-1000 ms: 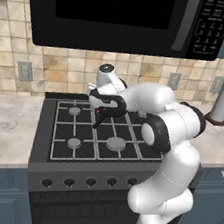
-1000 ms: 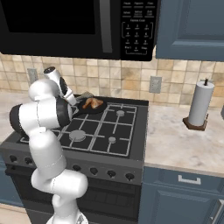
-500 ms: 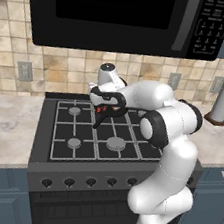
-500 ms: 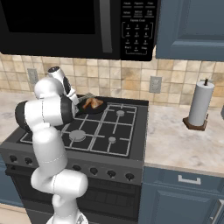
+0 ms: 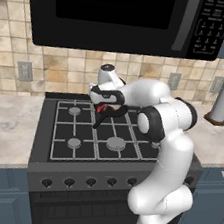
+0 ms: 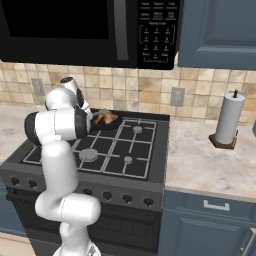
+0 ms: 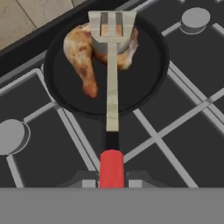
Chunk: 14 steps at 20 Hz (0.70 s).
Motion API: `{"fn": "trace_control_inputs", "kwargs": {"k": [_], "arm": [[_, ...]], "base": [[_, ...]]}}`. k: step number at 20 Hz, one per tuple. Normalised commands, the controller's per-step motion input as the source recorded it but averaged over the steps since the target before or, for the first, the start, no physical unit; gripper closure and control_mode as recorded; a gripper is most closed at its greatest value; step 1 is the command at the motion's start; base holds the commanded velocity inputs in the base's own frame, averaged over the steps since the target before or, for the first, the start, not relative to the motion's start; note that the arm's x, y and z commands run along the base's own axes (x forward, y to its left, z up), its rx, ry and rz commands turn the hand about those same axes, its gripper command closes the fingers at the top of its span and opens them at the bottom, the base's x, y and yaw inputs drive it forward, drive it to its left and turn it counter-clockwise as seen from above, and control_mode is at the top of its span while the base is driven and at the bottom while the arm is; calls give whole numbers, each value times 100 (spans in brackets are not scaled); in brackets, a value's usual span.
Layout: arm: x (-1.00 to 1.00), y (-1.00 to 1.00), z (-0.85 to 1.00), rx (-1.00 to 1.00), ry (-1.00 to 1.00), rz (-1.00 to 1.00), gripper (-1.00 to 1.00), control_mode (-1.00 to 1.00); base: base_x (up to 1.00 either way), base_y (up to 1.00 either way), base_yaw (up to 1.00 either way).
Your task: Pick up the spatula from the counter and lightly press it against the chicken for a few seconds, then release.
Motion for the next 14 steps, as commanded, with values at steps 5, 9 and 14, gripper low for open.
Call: {"fn": "trace_control_inputs", "kwargs": {"k": [5, 9, 14], "arm": [[29, 0, -10, 0, 3, -1, 100, -100], [29, 0, -6, 0, 2, -1, 100, -100], [28, 0, -10, 0, 4, 0, 100, -100]], "base": [[0, 0, 0], [0, 0, 0], [0, 0, 0]]}}
